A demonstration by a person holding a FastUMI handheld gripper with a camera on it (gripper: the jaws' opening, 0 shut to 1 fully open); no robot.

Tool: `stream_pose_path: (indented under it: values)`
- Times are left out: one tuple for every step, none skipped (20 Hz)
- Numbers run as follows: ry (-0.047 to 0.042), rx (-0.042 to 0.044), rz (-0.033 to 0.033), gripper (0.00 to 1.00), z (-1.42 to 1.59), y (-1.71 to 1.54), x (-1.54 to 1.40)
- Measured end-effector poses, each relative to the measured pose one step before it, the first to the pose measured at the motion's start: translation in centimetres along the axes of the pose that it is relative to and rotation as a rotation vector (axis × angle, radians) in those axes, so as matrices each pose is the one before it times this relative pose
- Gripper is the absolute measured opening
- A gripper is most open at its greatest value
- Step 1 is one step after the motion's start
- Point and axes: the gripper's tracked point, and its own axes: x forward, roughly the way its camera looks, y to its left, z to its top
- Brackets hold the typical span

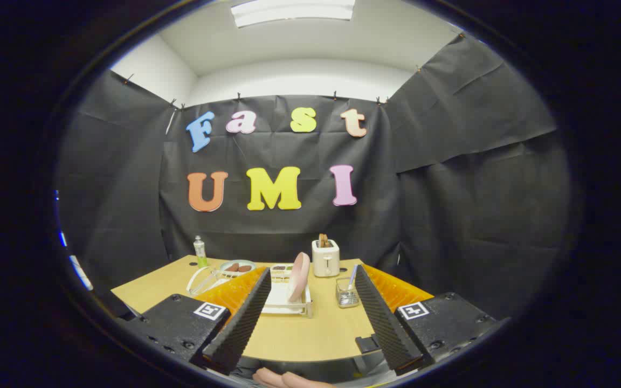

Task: Take the plate from the dish rack, then take the spoon from the basket and place it into the plate.

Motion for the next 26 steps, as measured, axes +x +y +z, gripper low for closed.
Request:
stream_pose_path:
  values:
    - [0.00378, 0.00073, 0.00165, 1.00, 0.016, -0.014, 0.084]
    - [0.00122, -0.00067, 0.00129, 1.00, -0.179, -0.092, 0.108]
    - [-0.00116, -0.00035, -0.00094, 1.00, -0.012, -0.146, 0.085]
    - [0.00107, -0.00123, -0.00265, 1.00, -0.132, -0.114, 0.004]
    - [0.00190, -0.00067, -0.00283, 1.00, -0.146, -0.141, 0.108]
    - [0.00209, 0.00028, -0.00154, 1.00, -0.154, -0.104, 0.038]
    - [0.00154, 0.00187, 0.00039, 1.00, -0.053, -0.025, -0.048]
    - [0.00189, -0.00005, 0.00231, 1.00, -0.141, 0.039, 0.111]
    - [-0.00033, -0.00022, 0.00073, 1.00, 0.081, -0.008, -0.007]
    - [-0.00143, -0.00195, -0.00141, 1.00, -0.087, -0.122, 0.010]
    - [-0.00096, -0.00322, -0.00354, 1.00, -0.049, -0.152, 0.056]
    - [0.00035, -0.00385, -0.00333, 1.00, -0.142, -0.133, 0.076]
    - [-0.00083, -0.00175, -0.00068, 1.00, 0.041, -0.024, 0.053]
    - [0.00010, -0.00317, 0.00008, 1.00, 0.011, 0.055, -0.008]
    - [0.00050, -0.00324, -0.00154, 1.00, 0.005, -0.107, 0.112]
    - [0.00123, -0.00025, -0.00414, 1.00, -0.057, -0.206, 0.121]
    - [-0.00090, 0.00085, -0.00260, 1.00, 0.133, -0.187, 0.201]
    - [-0.00096, 0.00268, -0.00249, 1.00, 0.166, -0.017, 0.383]
    - [0.00437, 0.00141, -0.00137, 1.00, -0.007, -0.101, 0.335]
    - [0.00604, -0.00088, 0.00089, 1.00, -0.201, 0.055, 0.589]
    - [0.01309, -0.00460, 0.00179, 1.00, -0.159, 0.064, 0.629]
    - [0.01730, -0.00405, 0.00160, 1.00, -0.309, -0.029, 0.852]
    - [0.02300, -0.00277, 0.00161, 1.00, -0.349, -0.007, 0.880]
    - [0.01440, 0.00448, 0.01150, 1.00, -0.101, 0.235, 0.879]
    - [0.00688, 0.01342, 0.01931, 1.00, 0.255, 0.472, 0.955]
    - [0.01453, 0.00587, 0.01365, 1.00, 0.059, 0.310, 1.113]
